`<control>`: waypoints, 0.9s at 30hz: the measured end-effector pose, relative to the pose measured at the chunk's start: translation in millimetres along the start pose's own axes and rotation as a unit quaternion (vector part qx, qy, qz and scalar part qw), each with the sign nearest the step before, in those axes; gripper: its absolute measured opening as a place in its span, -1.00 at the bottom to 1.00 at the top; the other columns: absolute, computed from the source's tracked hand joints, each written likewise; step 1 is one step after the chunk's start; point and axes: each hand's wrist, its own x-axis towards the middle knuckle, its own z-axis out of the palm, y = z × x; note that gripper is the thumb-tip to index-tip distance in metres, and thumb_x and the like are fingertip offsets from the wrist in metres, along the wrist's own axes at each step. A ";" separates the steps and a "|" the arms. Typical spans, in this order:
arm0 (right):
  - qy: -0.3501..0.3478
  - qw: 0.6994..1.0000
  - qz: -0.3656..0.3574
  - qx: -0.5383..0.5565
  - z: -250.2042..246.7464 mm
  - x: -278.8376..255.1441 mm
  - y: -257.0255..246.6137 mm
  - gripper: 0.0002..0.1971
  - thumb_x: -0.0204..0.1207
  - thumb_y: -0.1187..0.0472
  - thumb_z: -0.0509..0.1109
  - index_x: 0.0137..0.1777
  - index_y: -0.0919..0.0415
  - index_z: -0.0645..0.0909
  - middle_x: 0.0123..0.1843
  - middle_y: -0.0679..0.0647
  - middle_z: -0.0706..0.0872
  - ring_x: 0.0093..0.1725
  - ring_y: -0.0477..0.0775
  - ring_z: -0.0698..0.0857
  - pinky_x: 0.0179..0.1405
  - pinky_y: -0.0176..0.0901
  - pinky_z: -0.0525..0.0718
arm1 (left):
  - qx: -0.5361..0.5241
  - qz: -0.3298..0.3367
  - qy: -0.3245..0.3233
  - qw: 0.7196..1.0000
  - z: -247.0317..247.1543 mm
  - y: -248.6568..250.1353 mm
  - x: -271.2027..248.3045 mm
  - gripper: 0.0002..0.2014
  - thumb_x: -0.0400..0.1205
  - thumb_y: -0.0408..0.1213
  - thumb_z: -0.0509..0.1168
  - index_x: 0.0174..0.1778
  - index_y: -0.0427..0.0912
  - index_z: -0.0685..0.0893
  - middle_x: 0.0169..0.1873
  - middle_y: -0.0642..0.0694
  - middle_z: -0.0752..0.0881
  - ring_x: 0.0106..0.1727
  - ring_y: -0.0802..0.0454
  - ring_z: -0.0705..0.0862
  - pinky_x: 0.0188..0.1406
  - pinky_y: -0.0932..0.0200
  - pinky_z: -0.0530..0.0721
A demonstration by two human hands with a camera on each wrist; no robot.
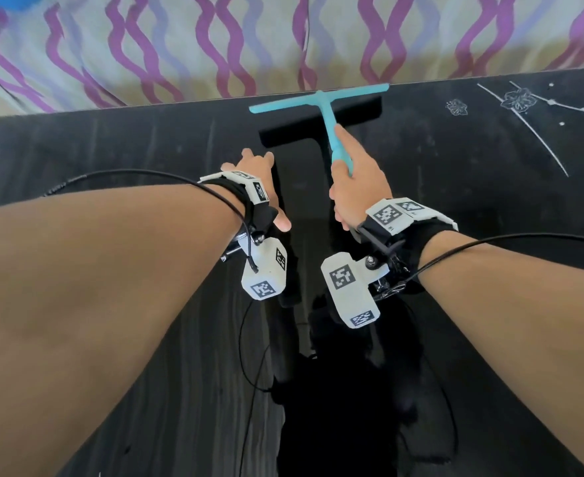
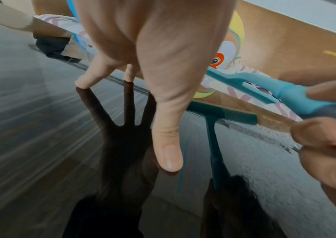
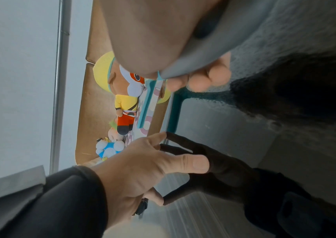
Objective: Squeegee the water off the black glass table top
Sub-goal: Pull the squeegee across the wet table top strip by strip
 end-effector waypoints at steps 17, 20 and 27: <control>-0.008 0.996 0.045 -0.071 26.7 35.2 -25.1 -0.49 0.73 0.10 0.05 0.61 -0.41 0.19 -0.12 0.12 0.76 -0.25 0.26 0.77 -0.14 0.21 0.79 | 0.027 0.016 -0.002 1.000 1.9 0.4 4.2 0.28 -0.03 0.23 0.66 0.56 -0.14 0.19 0.51 -0.33 0.29 0.37 -0.37 0.49 0.51 -0.30 0.24; -0.004 0.995 0.047 -0.093 20.3 26.5 -21.1 -0.49 0.73 0.10 0.05 0.60 -0.42 0.21 -0.14 0.08 0.73 -0.29 0.23 0.76 -0.13 0.17 0.79 | 0.004 0.015 0.010 1.000 2.4 -1.2 3.2 0.31 -0.10 0.24 0.67 0.52 -0.15 0.22 0.45 -0.29 0.36 0.37 -0.39 0.46 0.46 -0.30 0.32; 0.007 0.993 0.053 -0.102 15.8 -2.1 -11.2 -0.48 0.73 0.10 0.03 0.60 -0.44 0.21 -0.13 0.09 0.74 -0.32 0.22 0.74 -0.11 0.12 0.79 | -0.152 0.020 0.063 0.986 14.4 -9.9 -11.5 0.58 0.03 -0.02 0.74 0.65 -0.05 -0.40 0.69 -0.20 -0.19 0.59 -0.49 0.20 0.49 -0.34 0.36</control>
